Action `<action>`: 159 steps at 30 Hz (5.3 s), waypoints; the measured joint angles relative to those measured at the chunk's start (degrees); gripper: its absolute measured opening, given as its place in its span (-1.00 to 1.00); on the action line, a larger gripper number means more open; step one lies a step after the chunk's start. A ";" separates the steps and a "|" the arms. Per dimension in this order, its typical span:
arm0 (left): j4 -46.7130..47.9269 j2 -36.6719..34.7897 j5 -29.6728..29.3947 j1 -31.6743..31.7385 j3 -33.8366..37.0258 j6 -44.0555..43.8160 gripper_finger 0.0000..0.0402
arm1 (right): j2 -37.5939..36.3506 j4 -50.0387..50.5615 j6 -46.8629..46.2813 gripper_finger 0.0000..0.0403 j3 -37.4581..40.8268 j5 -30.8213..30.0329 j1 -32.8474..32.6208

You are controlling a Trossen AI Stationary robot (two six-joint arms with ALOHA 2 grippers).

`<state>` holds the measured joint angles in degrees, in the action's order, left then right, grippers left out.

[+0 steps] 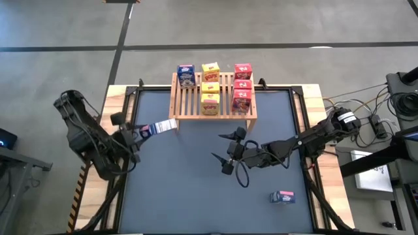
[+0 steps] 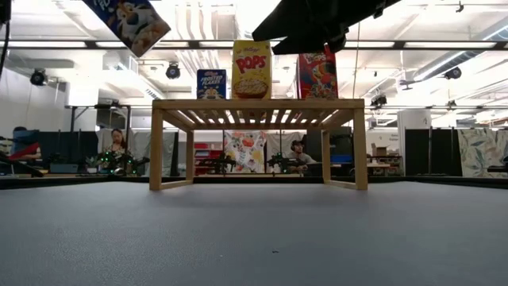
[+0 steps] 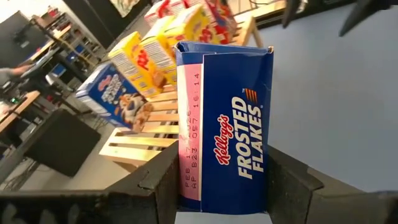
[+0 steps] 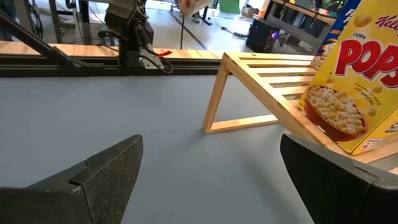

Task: Stack cereal on shelf
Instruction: Put the left blue cereal box on the shelf aligned with the blue cereal box

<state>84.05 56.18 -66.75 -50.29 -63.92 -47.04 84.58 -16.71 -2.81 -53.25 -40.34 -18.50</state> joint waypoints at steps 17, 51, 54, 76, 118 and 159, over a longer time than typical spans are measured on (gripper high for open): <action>-0.45 -0.93 -2.58 8.03 -7.22 11.51 -0.16 | 0.04 -0.85 -1.77 0.83 0.00 -0.07 0.00; -16.10 -2.61 7.44 28.73 -2.14 28.59 -0.16 | 0.07 -1.18 -1.03 0.83 0.00 0.04 0.00; -17.81 -3.67 10.63 31.09 -0.98 28.72 -0.16 | 0.07 -1.18 -1.03 0.83 0.00 0.04 0.00; -31.97 -10.27 30.20 44.61 1.86 44.27 -0.16 | 0.07 -1.11 -1.05 0.83 0.02 0.04 0.00; -16.82 20.34 69.04 84.84 -28.65 80.90 -0.16 | 0.09 0.33 -1.66 0.83 0.02 0.02 -0.50; -8.90 33.38 69.52 84.90 -39.56 77.54 0.15 | 0.09 0.37 -1.81 0.83 0.02 0.02 -0.50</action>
<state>75.16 89.56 2.76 34.61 -103.48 30.50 84.66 -16.34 -4.62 -53.23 -40.32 -19.00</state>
